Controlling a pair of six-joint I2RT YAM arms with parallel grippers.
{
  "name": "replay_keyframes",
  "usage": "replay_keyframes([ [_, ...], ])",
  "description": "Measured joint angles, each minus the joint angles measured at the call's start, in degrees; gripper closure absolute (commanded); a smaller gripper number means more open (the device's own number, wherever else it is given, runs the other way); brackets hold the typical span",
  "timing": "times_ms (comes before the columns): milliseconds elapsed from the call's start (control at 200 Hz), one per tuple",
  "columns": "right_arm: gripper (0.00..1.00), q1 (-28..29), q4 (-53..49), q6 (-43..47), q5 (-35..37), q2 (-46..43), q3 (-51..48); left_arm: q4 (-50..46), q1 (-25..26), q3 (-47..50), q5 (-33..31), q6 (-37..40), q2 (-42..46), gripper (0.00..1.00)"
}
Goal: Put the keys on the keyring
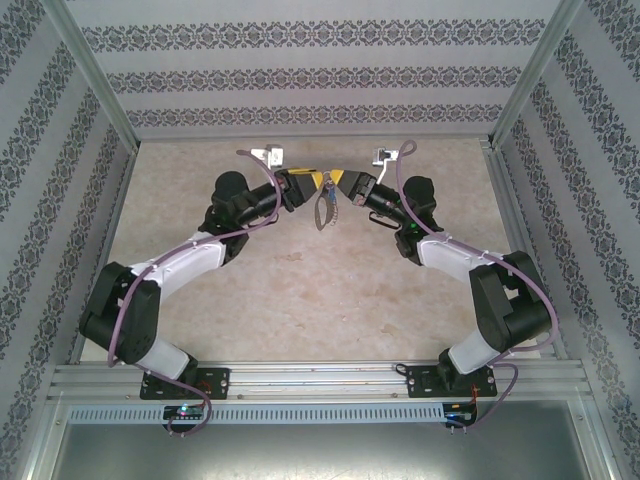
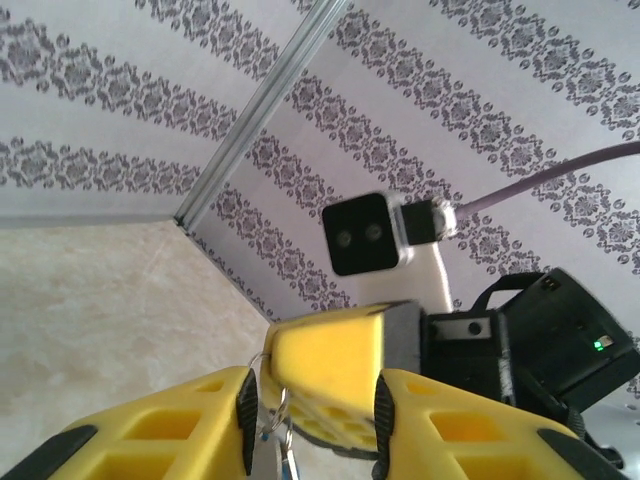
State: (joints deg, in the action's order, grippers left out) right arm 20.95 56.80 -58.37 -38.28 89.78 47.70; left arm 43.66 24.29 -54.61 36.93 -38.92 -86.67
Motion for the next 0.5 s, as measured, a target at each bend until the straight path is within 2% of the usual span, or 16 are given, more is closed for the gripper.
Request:
replay_keyframes([
  [230, 1.00, -0.6, -1.1, 0.5, -2.2, 0.1, 0.2, -7.8, -2.4, -4.8, 5.4, 3.9, 0.3, 0.62],
  [500, 1.00, -0.6, -2.6, 1.9, -4.5, 0.2, 0.3, -17.0, -4.1, -10.7, 13.0, 7.5, -3.2, 0.62],
])
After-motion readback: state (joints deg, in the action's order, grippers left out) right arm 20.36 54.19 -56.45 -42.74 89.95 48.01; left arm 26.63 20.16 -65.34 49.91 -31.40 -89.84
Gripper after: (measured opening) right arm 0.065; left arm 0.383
